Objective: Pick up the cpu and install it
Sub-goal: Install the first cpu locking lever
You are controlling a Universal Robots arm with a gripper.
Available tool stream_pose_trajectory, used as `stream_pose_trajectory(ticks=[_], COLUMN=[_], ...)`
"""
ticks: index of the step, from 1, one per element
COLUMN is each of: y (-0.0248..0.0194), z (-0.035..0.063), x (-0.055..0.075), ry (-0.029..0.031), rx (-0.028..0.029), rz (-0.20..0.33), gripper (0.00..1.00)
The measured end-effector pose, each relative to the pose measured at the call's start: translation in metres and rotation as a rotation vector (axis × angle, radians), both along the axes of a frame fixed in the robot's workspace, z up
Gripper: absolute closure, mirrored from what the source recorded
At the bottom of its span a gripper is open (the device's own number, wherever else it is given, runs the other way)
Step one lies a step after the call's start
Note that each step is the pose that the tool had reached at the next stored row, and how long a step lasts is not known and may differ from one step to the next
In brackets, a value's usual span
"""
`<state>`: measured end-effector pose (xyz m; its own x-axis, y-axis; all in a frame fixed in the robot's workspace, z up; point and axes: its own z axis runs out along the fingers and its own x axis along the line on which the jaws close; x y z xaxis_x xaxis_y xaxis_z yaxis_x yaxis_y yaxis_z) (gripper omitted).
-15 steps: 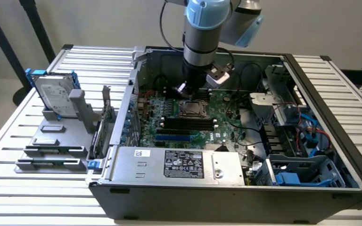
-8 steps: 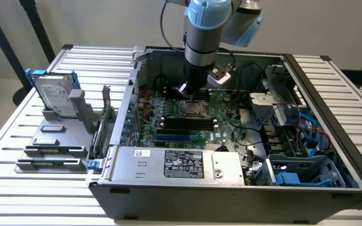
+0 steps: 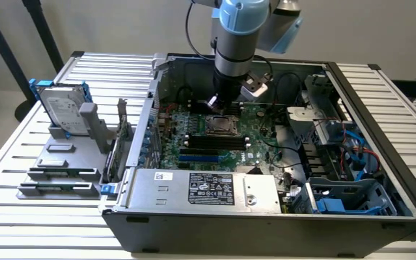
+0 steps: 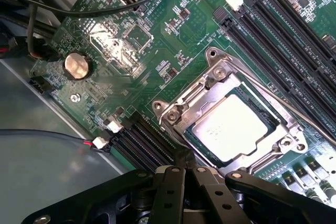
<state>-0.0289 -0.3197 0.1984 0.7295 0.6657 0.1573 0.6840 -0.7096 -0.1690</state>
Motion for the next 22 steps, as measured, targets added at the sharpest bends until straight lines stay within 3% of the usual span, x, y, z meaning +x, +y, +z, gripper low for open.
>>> stream_pose_trajectory(ticks=[17,22], y=[0.0000,-0.0002], z=[-0.0003,-0.0003], x=[0.013,0.014], ry=[0.0000,0.0000], rx=[0.0003,0.0035], rz=[0.004,0.006], gripper=[0.89,0.89])
